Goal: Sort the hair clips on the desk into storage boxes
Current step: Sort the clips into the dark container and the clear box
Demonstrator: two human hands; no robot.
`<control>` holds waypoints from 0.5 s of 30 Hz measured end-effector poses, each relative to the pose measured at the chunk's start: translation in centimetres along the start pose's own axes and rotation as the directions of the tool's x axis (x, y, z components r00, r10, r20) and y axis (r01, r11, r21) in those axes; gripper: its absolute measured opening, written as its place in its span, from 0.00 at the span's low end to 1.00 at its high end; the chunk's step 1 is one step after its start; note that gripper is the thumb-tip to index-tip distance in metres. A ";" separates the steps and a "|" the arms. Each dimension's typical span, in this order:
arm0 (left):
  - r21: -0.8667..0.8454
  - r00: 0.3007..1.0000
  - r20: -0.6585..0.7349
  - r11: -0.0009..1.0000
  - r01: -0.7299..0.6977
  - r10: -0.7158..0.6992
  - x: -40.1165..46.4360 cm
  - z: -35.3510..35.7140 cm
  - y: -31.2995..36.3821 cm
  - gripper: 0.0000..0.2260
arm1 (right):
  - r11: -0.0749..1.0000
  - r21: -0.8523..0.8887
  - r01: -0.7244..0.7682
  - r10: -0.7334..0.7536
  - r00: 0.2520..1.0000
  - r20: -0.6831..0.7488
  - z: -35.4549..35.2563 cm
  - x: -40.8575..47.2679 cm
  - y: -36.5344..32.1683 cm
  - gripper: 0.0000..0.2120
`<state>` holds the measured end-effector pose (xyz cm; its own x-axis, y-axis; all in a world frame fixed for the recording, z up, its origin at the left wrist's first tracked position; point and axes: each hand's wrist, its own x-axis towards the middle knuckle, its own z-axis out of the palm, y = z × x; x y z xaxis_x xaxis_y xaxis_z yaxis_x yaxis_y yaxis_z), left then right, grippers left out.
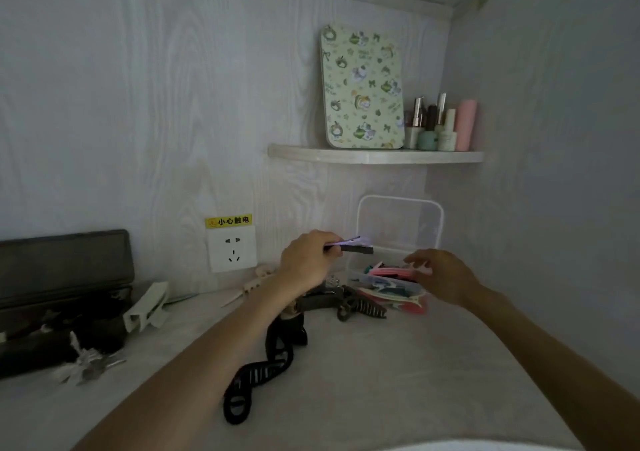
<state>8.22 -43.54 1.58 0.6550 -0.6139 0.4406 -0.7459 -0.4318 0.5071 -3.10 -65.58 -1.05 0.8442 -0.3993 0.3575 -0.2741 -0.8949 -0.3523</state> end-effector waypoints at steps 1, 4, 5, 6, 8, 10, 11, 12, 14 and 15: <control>-0.005 0.999 0.043 1.000 -0.003 0.004 0.8 1.4 0.6 0.10 | 1.000 -0.010 -0.013 0.013 1.000 0.014 -0.4 -0.2 0.5 0.11; -0.028 0.994 0.106 0.999 -0.019 0.022 2.6 5.6 1.7 0.12 | 0.999 -0.041 -0.002 0.004 0.999 0.036 -1.4 -0.8 1.7 0.09; -0.013 0.991 0.127 1.000 -0.028 0.029 2.9 6.7 1.9 0.13 | 0.999 -0.044 0.010 -0.009 0.999 0.033 -1.8 -1.0 1.9 0.09; 0.018 0.986 0.162 0.999 -0.036 0.033 3.0 7.4 2.0 0.14 | 0.999 -0.035 0.023 -0.023 0.999 0.026 -2.1 -1.2 2.1 0.09; 0.097 0.975 0.218 0.993 -0.063 0.041 2.7 7.8 1.9 0.15 | 0.999 -0.003 0.042 -0.042 0.999 0.003 -2.4 -1.5 2.0 0.09; 0.133 0.981 0.186 0.987 -0.086 0.061 1.8 6.9 1.3 0.16 | 0.998 0.015 0.056 -0.056 0.998 -0.033 -2.2 -1.6 1.0 0.09; 0.135 0.988 0.137 0.987 -0.088 0.069 1.1 6.0 0.6 0.16 | 0.997 0.027 0.066 -0.064 0.997 -0.050 -1.8 -1.5 0.1 0.10; 0.133 0.995 0.075 0.988 -0.078 0.068 0.2 5.0 -0.2 0.16 | 0.996 0.039 0.078 -0.076 0.995 -0.064 -1.3 -1.4 -1.0 0.11; 0.155 0.999 -0.047 0.988 -0.010 0.018 -2.2 2.7 -2.8 0.15 | 0.990 0.068 0.127 -0.123 0.990 -0.069 0.4 -1.0 -3.8 0.13; 0.171 0.995 -0.101 0.985 0.035 -0.018 -3.5 1.5 -4.3 0.14 | 0.983 0.088 0.164 -0.158 0.985 -0.066 1.3 -0.7 -5.3 0.13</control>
<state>8.96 -40.51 -3.23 0.6769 -0.5366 0.5039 -0.7324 -0.5597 0.3877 -1.68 -60.27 -0.55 0.8447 -0.2647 0.4652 -0.0901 -0.9270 -0.3639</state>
